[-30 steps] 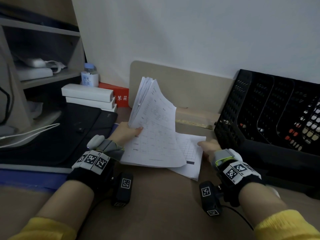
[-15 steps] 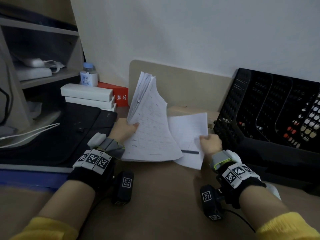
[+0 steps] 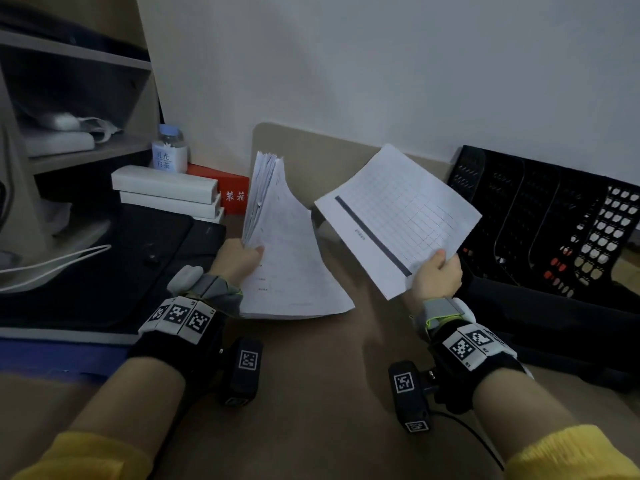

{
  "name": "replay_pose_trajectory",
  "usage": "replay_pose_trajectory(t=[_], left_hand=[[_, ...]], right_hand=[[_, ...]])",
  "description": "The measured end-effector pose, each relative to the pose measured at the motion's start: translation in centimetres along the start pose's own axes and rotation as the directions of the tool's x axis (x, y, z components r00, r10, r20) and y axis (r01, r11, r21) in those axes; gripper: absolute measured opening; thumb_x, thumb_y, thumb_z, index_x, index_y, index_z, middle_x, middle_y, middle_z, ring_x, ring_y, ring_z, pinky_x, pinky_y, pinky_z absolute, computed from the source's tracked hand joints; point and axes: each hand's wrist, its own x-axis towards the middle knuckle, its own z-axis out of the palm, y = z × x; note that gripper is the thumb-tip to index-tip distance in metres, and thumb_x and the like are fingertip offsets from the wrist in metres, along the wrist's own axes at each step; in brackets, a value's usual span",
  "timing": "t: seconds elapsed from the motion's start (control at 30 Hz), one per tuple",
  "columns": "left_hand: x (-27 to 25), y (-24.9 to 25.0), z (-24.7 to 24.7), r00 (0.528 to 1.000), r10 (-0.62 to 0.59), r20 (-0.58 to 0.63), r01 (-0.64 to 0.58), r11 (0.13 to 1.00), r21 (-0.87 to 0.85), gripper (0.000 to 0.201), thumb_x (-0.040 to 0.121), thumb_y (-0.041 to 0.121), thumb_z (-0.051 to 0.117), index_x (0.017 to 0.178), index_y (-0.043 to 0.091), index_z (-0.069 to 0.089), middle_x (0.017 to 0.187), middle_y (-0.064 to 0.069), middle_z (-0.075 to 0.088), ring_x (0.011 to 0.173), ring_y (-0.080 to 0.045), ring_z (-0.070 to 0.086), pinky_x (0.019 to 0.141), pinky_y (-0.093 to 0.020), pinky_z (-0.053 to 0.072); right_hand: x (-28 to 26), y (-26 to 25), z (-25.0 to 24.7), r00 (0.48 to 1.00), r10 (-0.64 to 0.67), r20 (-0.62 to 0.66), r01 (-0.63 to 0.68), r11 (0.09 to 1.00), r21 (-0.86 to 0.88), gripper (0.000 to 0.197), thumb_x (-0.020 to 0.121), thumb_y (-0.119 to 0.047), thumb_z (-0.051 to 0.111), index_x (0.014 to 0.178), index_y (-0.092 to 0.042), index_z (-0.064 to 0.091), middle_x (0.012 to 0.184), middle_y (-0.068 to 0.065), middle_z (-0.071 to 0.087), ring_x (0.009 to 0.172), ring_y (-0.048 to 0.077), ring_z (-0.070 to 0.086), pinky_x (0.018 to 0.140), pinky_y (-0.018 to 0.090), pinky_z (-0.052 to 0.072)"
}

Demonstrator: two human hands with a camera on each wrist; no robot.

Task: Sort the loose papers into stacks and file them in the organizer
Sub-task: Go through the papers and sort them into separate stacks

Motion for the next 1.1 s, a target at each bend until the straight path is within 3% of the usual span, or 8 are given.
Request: replay_pose_trajectory(t=[0.13,0.23,0.33,0.5,0.73,0.87,0.97,1.1], left_hand=[[-0.1,0.1,0.1,0.999,-0.009,0.035,0.013,0.996,-0.09,0.049,0.096,0.023,0.056,0.137,-0.003,0.047,0.131,-0.02,0.056,0.118,-0.038,0.055,0.101,-0.045,0.046],[-0.6,0.6,0.3,0.999,-0.001,0.038,0.007,0.984,-0.179,0.048,0.096,0.024,0.056,0.136,-0.002,0.047,0.131,-0.019,0.057,0.117,-0.037,0.056,0.1,-0.046,0.047],[-0.9,1.0,0.3,0.999,-0.019,0.042,0.029,0.964,-0.266,0.053,0.095,0.03,0.058,0.136,-0.002,0.047,0.129,-0.018,0.059,0.114,-0.036,0.059,0.1,-0.048,0.048],[-1.4,1.5,0.3,0.998,-0.011,0.064,0.033,0.934,-0.355,0.057,0.094,0.039,0.058,0.134,-0.001,0.05,0.126,-0.015,0.061,0.111,-0.032,0.062,0.096,-0.042,0.05],[-2.0,2.1,0.1,0.994,-0.012,0.111,0.046,0.951,-0.307,0.069,0.088,0.061,0.05,0.129,0.006,0.054,0.118,-0.008,0.066,0.105,-0.027,0.064,0.096,-0.042,0.051],[-1.3,0.9,0.6,0.993,-0.033,0.114,0.058,0.974,-0.218,0.101,0.063,0.09,0.044,0.124,0.011,0.059,0.116,-0.006,0.068,0.102,-0.026,0.066,0.096,-0.045,0.052],[-1.5,0.8,1.0,0.993,-0.036,0.116,0.052,0.989,-0.14,0.084,0.078,0.082,0.036,0.117,0.011,0.06,0.109,-0.006,0.067,0.101,-0.025,0.064,0.096,-0.041,0.05],[-1.3,0.3,1.3,0.987,-0.086,0.133,0.102,0.987,-0.121,0.085,0.086,0.073,0.036,0.127,0.001,0.057,0.116,-0.012,0.066,0.105,-0.028,0.063,0.098,-0.043,0.049]], right_hand=[[-1.0,-0.6,1.2,0.991,0.093,0.1,-0.1,0.992,0.076,0.037,0.101,-0.019,0.036,0.12,0.008,0.053,0.121,0.023,0.058,0.115,0.036,0.054,0.088,0.032,0.038],[-2.3,-0.3,2.6,0.963,0.154,0.22,-0.178,0.98,0.094,0.027,0.095,-0.021,0.045,0.106,0.0,0.06,0.1,0.016,0.059,0.095,0.028,0.057,0.08,0.035,0.042],[-3.9,-0.4,3.3,0.878,0.206,0.431,-0.266,0.96,0.085,0.011,0.088,-0.012,0.053,0.097,-0.01,0.059,0.093,0.007,0.062,0.087,0.025,0.059,0.078,0.038,0.05],[-6.2,-1.4,3.4,0.714,0.248,0.654,-0.312,0.95,-0.019,0.039,0.087,-0.001,0.058,0.126,0.003,0.051,0.117,0.012,0.061,0.102,0.027,0.058,0.09,0.035,0.05],[-7.0,-1.6,3.9,0.658,0.189,0.729,-0.23,0.972,-0.044,0.04,0.086,0.005,0.057,0.126,0.001,0.052,0.124,0.013,0.06,0.116,0.03,0.057,0.087,0.03,0.048],[-7.2,-0.9,4.2,0.647,0.184,0.74,-0.191,0.979,-0.077,0.031,0.083,0.007,0.055,0.112,-0.005,0.056,0.11,0.009,0.062,0.11,0.03,0.059,0.087,0.035,0.052],[-7.2,-0.4,4.1,0.609,0.239,0.756,-0.195,0.969,-0.149,0.035,0.083,0.005,0.056,0.118,-0.001,0.055,0.113,0.01,0.06,0.107,0.028,0.057,0.085,0.034,0.049],[-7.0,0.1,4.1,0.565,0.306,0.766,-0.172,0.952,-0.253,0.039,0.083,0.0,0.059,0.122,-0.001,0.054,0.114,0.011,0.06,0.108,0.028,0.057,0.081,0.032,0.047]])
